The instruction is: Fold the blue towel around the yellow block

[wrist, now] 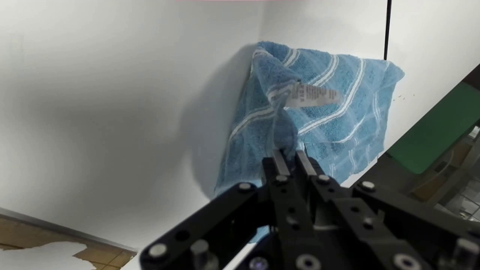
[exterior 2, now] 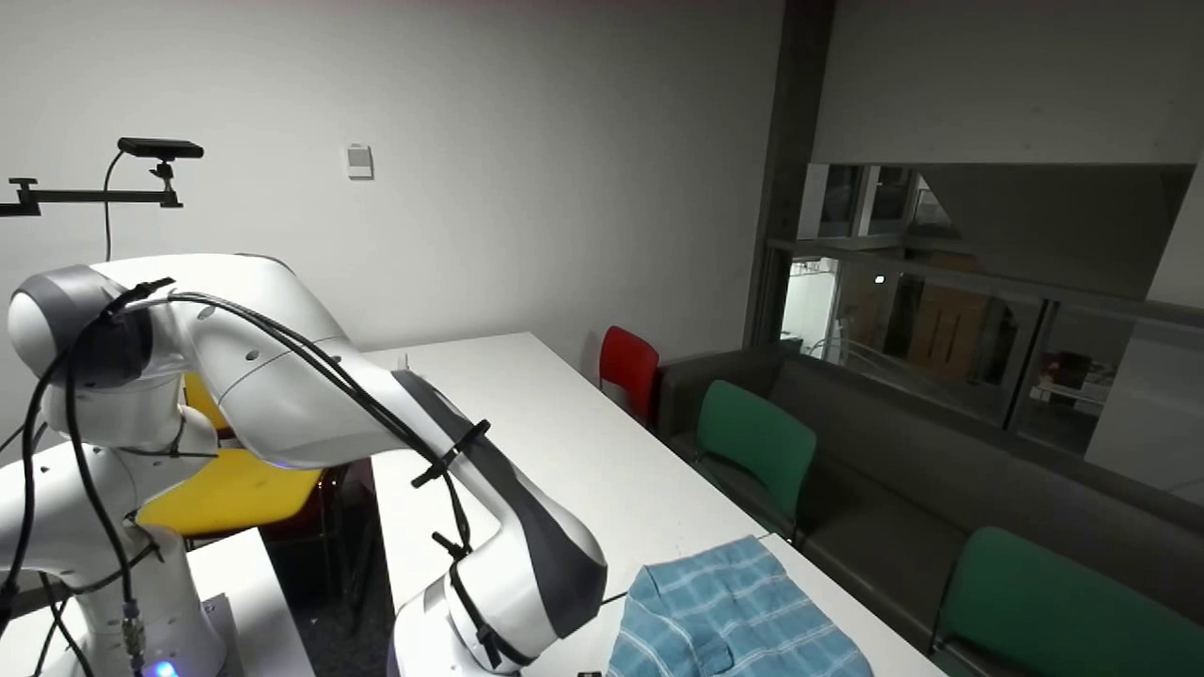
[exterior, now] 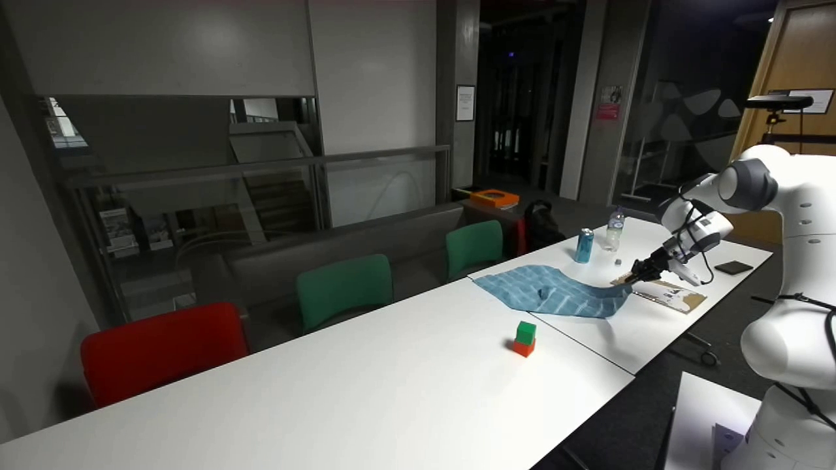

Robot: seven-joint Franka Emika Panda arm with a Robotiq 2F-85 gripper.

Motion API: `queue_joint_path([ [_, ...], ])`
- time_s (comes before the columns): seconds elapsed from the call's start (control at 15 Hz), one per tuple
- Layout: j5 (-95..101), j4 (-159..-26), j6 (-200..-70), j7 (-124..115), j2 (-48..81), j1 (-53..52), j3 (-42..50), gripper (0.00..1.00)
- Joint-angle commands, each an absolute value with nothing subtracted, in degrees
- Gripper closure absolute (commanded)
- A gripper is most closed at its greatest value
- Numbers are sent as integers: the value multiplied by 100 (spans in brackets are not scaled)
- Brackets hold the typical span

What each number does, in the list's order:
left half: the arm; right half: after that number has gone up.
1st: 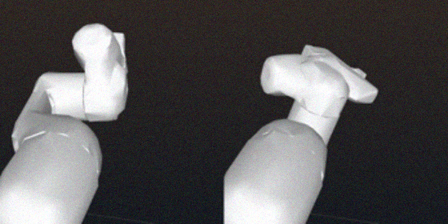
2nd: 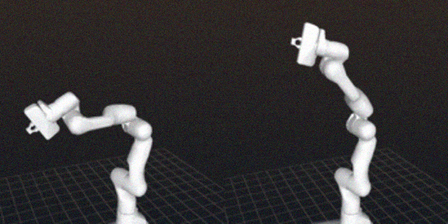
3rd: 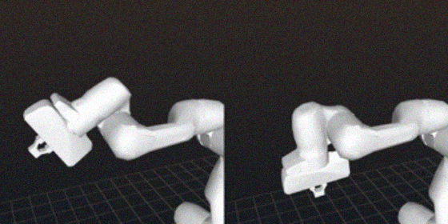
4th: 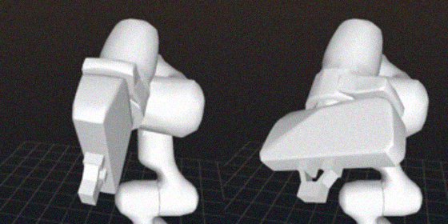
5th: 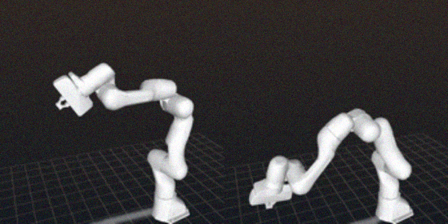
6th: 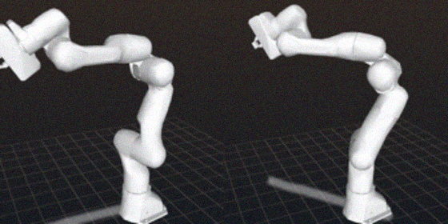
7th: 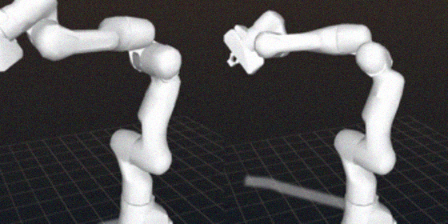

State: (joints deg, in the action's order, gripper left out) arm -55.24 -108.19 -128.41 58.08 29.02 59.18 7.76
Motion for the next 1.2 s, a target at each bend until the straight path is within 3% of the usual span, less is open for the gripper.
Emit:
queue_joint_path([
  [0.0, -5576, -10799, -12794, 5824, 2915, 5805, 903, 91],
  [0.07, -5575, -10797, -12794, 5824, 2917, 5805, 904, 91],
  [0.13, -5575, -10796, -12794, 5824, 2917, 5806, 905, 98],
  [1.13, -5758, -10903, -12908, 5980, 2408, 4820, 816, 98],
])
